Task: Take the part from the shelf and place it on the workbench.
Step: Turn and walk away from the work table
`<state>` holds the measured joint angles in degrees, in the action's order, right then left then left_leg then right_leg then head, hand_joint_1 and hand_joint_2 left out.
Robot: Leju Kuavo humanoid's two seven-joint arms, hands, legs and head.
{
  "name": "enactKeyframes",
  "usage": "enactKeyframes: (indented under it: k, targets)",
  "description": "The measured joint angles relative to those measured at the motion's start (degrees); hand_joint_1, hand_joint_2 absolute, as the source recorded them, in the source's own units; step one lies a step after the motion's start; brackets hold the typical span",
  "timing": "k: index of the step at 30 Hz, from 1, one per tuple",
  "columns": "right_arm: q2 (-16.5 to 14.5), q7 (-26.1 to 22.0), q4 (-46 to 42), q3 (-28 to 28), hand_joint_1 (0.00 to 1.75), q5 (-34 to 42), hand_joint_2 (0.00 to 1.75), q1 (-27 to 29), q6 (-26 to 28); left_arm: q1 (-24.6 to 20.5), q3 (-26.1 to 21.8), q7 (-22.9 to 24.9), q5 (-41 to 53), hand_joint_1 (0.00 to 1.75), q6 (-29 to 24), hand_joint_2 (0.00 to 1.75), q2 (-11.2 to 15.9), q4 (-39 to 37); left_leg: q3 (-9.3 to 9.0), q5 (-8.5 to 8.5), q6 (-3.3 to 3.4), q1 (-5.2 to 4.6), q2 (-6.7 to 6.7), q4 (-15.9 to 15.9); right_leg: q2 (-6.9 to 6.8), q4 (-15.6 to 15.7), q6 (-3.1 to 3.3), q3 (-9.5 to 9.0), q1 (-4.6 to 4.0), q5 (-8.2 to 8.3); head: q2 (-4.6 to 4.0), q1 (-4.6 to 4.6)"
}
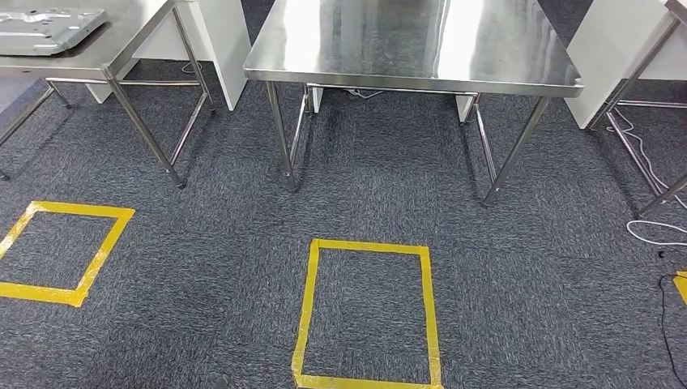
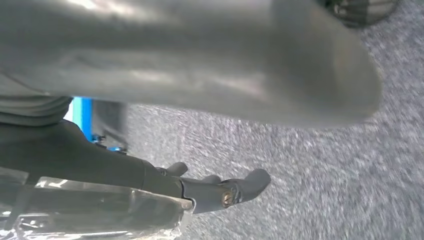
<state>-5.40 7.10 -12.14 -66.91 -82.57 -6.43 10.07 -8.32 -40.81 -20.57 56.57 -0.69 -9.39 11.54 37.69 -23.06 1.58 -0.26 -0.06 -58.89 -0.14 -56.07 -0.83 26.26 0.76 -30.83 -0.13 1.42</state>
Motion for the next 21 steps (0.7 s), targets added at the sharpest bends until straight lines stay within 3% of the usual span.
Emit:
enactKeyframes:
  k: [1,2,3,4,5,7,8,9,11,12,14,15,16,19,20,21]
  targets:
    - [0.0,0.0,0.0,0.0,0.00,0.0,0.00,-0.2,0.0,0.0,0.0,0.0,0.0,0.00,0.0,0.00,0.0,0.0,0.48,-2.46,-0.31,0.14,-0.07,-1.5,-0.11,0.0,0.68,0.72,0.23,0.77,0.00,0.08]
    - [0.1,0.0,0.0,0.0,0.00,0.0,0.00,-0.3,-0.1,0.0,0.0,0.0,0.0,0.00,0.0,0.00,0.0,0.0,1.02,-5.94,-0.60,0.33,-0.11,-4.1,-0.24,0.0,1.13,1.49,0.28,1.55,0.00,0.14]
    - [0.1,0.0,0.0,0.0,0.00,0.1,0.00,-0.3,-0.1,0.0,0.0,0.0,0.0,0.00,0.0,0.00,0.0,0.0,1.36,-9.37,-0.88,0.48,-0.10,-7.4,-0.29,-0.1,1.43,2.27,0.16,2.35,0.00,0.24]
    - [0.1,0.0,0.0,0.0,0.00,0.1,0.00,-0.3,-0.1,0.0,0.0,0.0,0.0,0.00,0.0,0.00,0.0,0.0,1.53,-11.59,-1.14,0.65,-0.10,-10.9,-0.36,-0.1,1.53,3.12,0.05,3.14,0.00,0.30]
    - [0.1,0.0,0.0,0.0,0.00,0.1,0.00,-0.3,-0.2,0.0,0.0,0.0,0.0,0.00,0.0,0.00,0.0,0.0,1.35,-12.16,-1.34,0.83,-0.10,-13.7,-0.43,-0.2,1.44,4.05,-0.02,3.96,0.00,0.31]
    - [0.2,0.0,0.0,0.0,0.00,0.1,0.00,-0.4,-0.3,0.0,0.0,0.0,0.1,0.00,0.0,0.00,0.0,0.0,-0.94,-9.48,-1.55,1.25,-0.09,-14.6,-0.47,-0.5,1.13,6.09,-0.04,5.47,0.00,0.33]
    - [0.2,0.0,0.0,0.0,0.00,0.1,0.00,-0.4,-0.3,-0.1,0.0,0.0,0.1,0.00,0.0,0.00,0.0,0.0,-3.39,-7.85,-1.59,1.46,-0.10,-12.3,-0.46,-0.6,0.88,7.00,-0.03,6.14,0.00,0.34]
    - [0.2,0.0,0.0,0.0,0.00,0.1,0.00,-0.5,-0.4,-0.2,0.0,0.0,0.1,0.00,0.0,0.00,0.0,0.0,-6.80,-7.26,-1.58,1.61,-0.14,-8.4,-0.44,-0.8,0.59,7.73,-0.09,6.71,0.00,0.36]
    - [0.3,0.0,0.0,0.0,0.00,0.1,0.00,-0.6,-0.4,-0.5,0.0,0.0,0.1,0.00,0.0,0.00,0.0,0.0,-12.64,-8.27,-1.38,1.59,-0.29,-0.1,-0.46,-1.0,-0.22,8.60,-0.19,7.90,0.00,0.30]
    - [0.3,0.0,-0.1,0.0,0.00,0.1,0.00,-0.7,-0.4,-0.7,0.0,0.0,0.1,0.00,0.0,0.00,0.0,0.0,-14.02,-8.98,-1.22,1.36,-0.36,2.4,-0.50,-0.9,-0.68,8.97,-0.16,8.56,0.00,0.30]
    - [0.4,0.0,-0.1,0.1,0.00,0.1,0.00,-0.7,-0.4,-0.8,0.0,0.0,0.1,0.00,0.0,0.00,-0.1,0.0,-13.26,-8.59,-0.35,0.98,-0.19,3.6,-0.42,-1.0,-1.59,9.82,-0.02,9.69,0.00,0.30]
    - [0.4,0.0,-0.1,0.1,0.00,0.0,0.00,-0.7,-0.5,-0.7,0.0,0.0,0.1,0.00,0.0,0.00,0.0,0.0,-12.41,-7.87,0.27,0.85,0.00,3.7,-0.24,-1.5,-1.72,10.46,-0.01,9.13,0.00,0.37]
    - [0.4,0.1,0.0,0.1,0.00,0.0,0.00,-0.6,-0.5,-0.7,0.0,0.0,0.1,0.00,0.0,0.00,0.0,0.0,-11.41,-6.97,0.98,0.80,0.19,3.8,-0.06,-2.8,-1.48,11.15,-0.12,7.45,0.00,0.32]
    - [0.2,0.1,0.0,0.1,0.00,0.1,0.00,-0.4,-0.5,-0.7,0.0,0.0,0.1,0.00,0.0,0.00,0.0,0.0,-8.13,-4.13,2.01,0.39,0.47,3.9,0.15,-12.5,-0.04,13.35,-0.35,-1.13,0.00,-0.09]
    - [0.2,0.2,0.0,0.1,0.00,0.1,0.00,-0.5,-0.5,-0.7,0.0,0.0,0.1,0.00,0.0,0.00,0.0,0.0,-7.00,-3.20,2.05,0.22,0.57,3.8,0.16,-16.1,-0.13,13.54,-0.35,-2.59,0.00,-0.15]
    - [0.2,0.2,0.0,0.1,0.00,0.1,0.00,-0.6,-0.5,-0.7,0.0,0.0,0.1,0.00,0.0,0.00,0.0,0.0,-5.84,-2.29,2.04,0.10,0.70,3.8,0.16,-18.4,-0.58,12.99,-0.34,-2.66,0.00,-0.19]
